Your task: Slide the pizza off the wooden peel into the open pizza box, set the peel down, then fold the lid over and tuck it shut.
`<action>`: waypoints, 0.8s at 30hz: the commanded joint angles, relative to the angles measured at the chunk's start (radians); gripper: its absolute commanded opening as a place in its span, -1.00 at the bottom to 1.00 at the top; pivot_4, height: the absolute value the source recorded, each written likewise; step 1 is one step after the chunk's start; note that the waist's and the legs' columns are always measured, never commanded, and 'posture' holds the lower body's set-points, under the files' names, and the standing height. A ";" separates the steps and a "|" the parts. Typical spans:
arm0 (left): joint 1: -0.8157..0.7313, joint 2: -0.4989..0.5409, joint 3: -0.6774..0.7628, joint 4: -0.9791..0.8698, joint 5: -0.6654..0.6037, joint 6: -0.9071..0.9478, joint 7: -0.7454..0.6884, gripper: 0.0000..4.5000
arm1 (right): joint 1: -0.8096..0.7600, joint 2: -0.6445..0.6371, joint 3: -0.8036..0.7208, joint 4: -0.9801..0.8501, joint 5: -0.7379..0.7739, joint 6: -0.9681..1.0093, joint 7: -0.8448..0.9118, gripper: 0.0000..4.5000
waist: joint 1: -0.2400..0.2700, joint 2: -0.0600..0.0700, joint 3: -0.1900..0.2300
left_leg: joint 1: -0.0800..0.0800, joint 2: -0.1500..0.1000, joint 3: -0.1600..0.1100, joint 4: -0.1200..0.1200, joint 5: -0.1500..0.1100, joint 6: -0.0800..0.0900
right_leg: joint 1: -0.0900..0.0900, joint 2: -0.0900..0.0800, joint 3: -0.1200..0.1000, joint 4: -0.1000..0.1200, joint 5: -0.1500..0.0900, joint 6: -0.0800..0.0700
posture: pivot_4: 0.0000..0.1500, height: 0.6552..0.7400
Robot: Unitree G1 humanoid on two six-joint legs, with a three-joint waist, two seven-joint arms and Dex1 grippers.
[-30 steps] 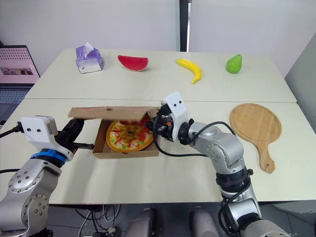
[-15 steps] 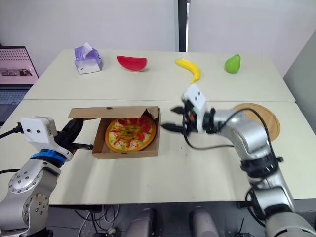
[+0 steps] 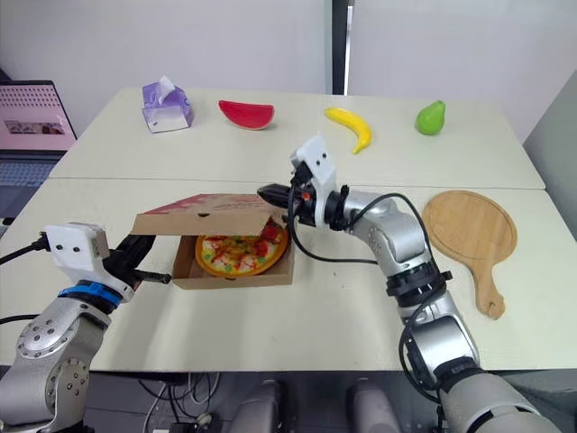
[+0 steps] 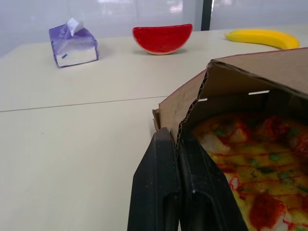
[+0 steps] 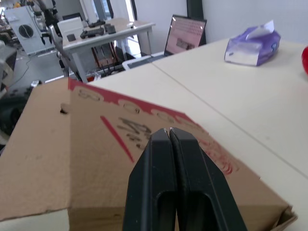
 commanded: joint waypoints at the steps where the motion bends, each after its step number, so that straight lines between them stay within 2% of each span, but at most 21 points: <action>1: 0.031 0.009 0.011 -0.020 0.001 -0.027 -0.024 -0.82 | 0.009 0.011 0.009 -0.058 -0.008 -0.016 0.004 -1.00 | -0.001 0.000 0.000 | 0.000 0.000 0.000 0.000 0.000 0.000 | 0.000 0.000 0.000 0.000 0.000 0.000 | 1.00 1.00; 6: 0.121 0.024 0.084 -0.021 -0.015 -0.029 -0.053 -0.21 | 0.029 0.015 0.021 -0.061 -0.026 -0.025 0.010 -1.00 | -0.002 0.000 0.000 | 0.000 0.000 0.000 0.000 0.000 0.000 | 0.000 0.000 0.000 0.000 0.000 0.000 | 1.00 1.00; 9: 0.168 0.063 0.134 -0.014 -0.072 -0.011 -0.127 -0.21 | 0.038 0.017 0.030 -0.055 -0.034 -0.035 0.016 -1.00 | -0.001 0.000 0.000 | 0.000 0.000 0.000 0.000 0.000 0.000 | 0.000 0.000 0.000 0.000 0.000 0.000 | 1.00 1.00; 12: 0.153 0.163 0.216 0.054 -0.144 0.017 -0.228 -0.21 | 0.047 0.022 0.039 -0.053 -0.042 -0.042 0.021 -1.00 | 0.001 0.000 0.000 | 0.000 0.000 -0.001 0.000 0.000 0.000 | 0.000 0.000 -0.001 0.000 0.000 0.000 | 1.00 1.00; 15: 0.064 0.291 0.274 0.132 -0.248 0.094 -0.317 -0.44 | 0.057 0.023 0.048 -0.051 -0.055 -0.054 0.026 -1.00 | 0.003 0.000 0.000 | 0.000 0.000 -0.002 0.000 0.000 0.000 | 0.000 0.001 -0.002 0.000 0.000 -0.001 | 1.00 1.00; 19: -0.073 0.432 0.220 0.220 -0.344 0.202 -0.444 -0.98 | 0.073 0.018 0.059 -0.046 -0.075 -0.071 0.036 -1.00 | 0.000 0.000 0.000 | 0.000 0.000 -0.001 0.000 0.000 0.000 | 0.000 0.000 -0.001 -0.001 0.001 0.000 | 1.00 1.00; 24: -0.170 0.487 0.037 0.298 -0.294 0.204 -0.562 -0.99 | 0.085 0.017 0.065 -0.047 -0.094 -0.083 0.033 -1.00 | -0.003 0.000 0.000 | 0.001 0.000 0.000 -0.002 0.000 0.000 | 0.000 0.000 -0.001 0.000 0.001 0.000 | 1.00 1.00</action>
